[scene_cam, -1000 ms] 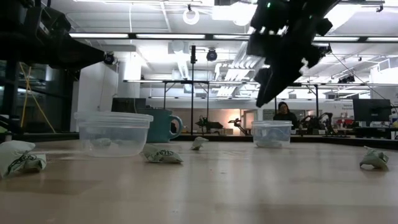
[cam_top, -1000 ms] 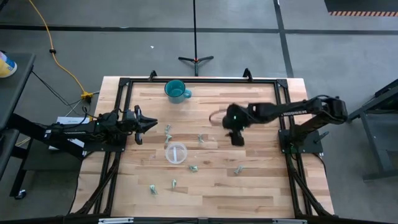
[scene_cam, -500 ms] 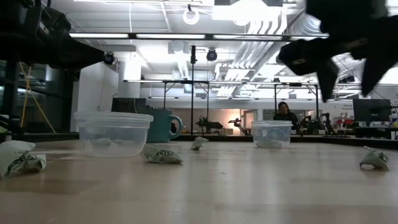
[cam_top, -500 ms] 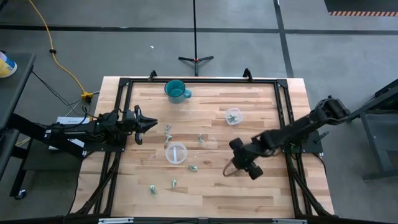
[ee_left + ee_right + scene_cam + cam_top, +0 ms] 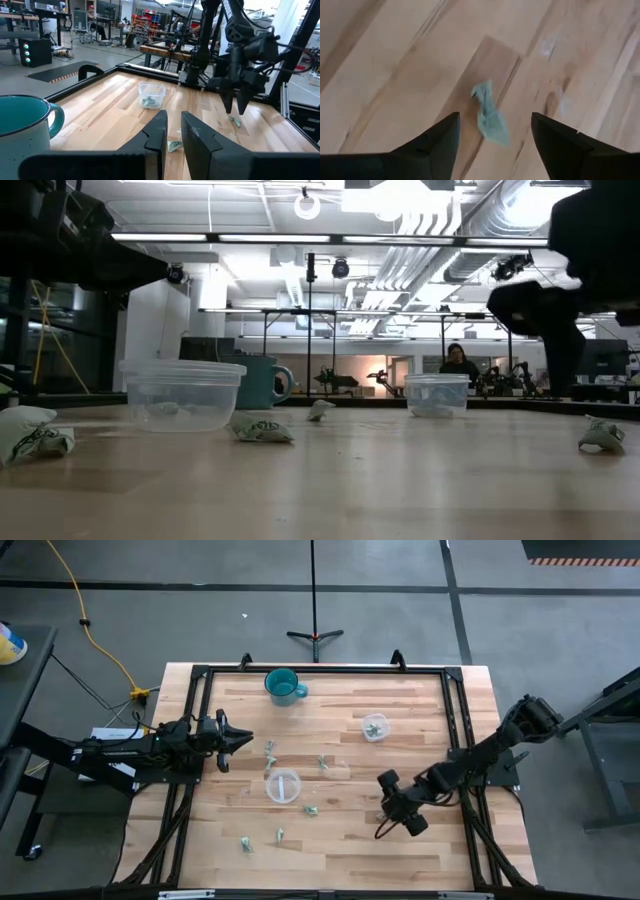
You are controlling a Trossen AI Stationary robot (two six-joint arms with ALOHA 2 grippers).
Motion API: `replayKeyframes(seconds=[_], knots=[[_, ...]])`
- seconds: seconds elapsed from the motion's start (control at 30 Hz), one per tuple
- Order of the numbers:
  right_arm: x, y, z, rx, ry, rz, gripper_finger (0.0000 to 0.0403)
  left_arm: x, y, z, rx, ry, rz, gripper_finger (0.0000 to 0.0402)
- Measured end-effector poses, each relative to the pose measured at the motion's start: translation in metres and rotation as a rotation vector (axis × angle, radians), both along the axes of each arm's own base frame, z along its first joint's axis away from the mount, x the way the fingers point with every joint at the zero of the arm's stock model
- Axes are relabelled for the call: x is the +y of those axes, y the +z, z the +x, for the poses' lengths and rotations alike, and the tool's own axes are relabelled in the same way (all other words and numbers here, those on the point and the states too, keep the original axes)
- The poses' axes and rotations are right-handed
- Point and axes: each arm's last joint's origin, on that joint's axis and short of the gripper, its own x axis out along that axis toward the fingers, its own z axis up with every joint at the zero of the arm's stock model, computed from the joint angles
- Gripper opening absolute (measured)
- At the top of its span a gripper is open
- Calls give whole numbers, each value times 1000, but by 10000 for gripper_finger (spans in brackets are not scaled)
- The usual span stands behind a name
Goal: Pick and place items into bin
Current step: Put the stevia packet into the right transparent bin
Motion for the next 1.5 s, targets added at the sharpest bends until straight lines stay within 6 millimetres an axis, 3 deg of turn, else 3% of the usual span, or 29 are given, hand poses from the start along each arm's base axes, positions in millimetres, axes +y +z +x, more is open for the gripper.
replayKeyframes(seconds=[0.43, 0.87, 1.1, 1.27, 1.4, 1.5], knots=[[-3, -16, -6, -58, 5, 31, 165, 0, 0, 0, 0, 0, 0, 92], [0, -30, 1, -38, 7, 21, 139, 0, 0, 0, 0, 0, 0, 92], [1, -29, 3, -62, 6, 31, 121, 0, 0, 0, -1, 0, 0, 92], [2, -29, 3, -56, 15, 48, 63, 0, 0, 0, -1, 0, 0, 92], [2, -17, 14, -117, 25, -26, 9, 0, 0, 0, 0, 0, 0, 92], [-6, -4, 27, -159, -42, -122, 17, 0, 0, 0, 0, 0, 0, 92]])
